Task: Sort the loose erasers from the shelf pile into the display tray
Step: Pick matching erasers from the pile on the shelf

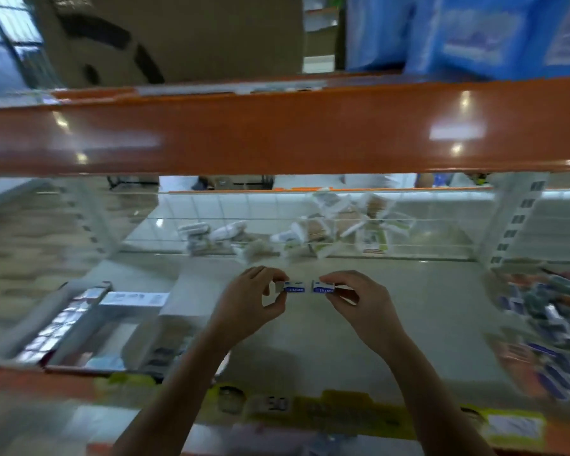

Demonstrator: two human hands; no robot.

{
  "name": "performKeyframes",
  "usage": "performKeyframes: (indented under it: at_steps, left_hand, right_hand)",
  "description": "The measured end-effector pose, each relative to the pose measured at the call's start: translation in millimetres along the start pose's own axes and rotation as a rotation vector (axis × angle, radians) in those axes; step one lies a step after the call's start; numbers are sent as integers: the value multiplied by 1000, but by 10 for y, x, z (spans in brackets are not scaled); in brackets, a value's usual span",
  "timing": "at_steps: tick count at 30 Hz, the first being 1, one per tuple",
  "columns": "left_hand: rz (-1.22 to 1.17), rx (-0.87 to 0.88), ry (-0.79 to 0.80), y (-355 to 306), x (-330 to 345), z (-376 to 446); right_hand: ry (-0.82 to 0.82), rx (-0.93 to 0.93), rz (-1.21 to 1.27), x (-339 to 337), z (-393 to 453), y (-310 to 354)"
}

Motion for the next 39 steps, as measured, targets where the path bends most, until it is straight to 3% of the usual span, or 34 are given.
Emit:
performKeyframes:
  at_steps: [8, 18, 30, 39]
  left_hand:
    - [21, -94, 9, 1025, -668, -482]
    - [-37, -107, 109, 1885, -937, -852]
    - [-76, 179, 288, 1820, -810, -661]
    - [-80, 238, 393, 1630, -662, -508]
  right_hand:
    - [141, 4, 58, 1126, 248, 583]
    - [385, 46, -166, 1969, 241, 964]
    - [371, 242, -548, 1796, 27, 946]
    - [504, 293, -721, 1856, 53, 953]
Point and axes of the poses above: each hand's wrist, its own z-axis towards the middle knuckle, its own x-axis out of the palm, y = z × x, the point moved 2 cm from there along z, towards the middle knuckle, and after that the axes turned 6 degrees about z, right-handed, at the moved point
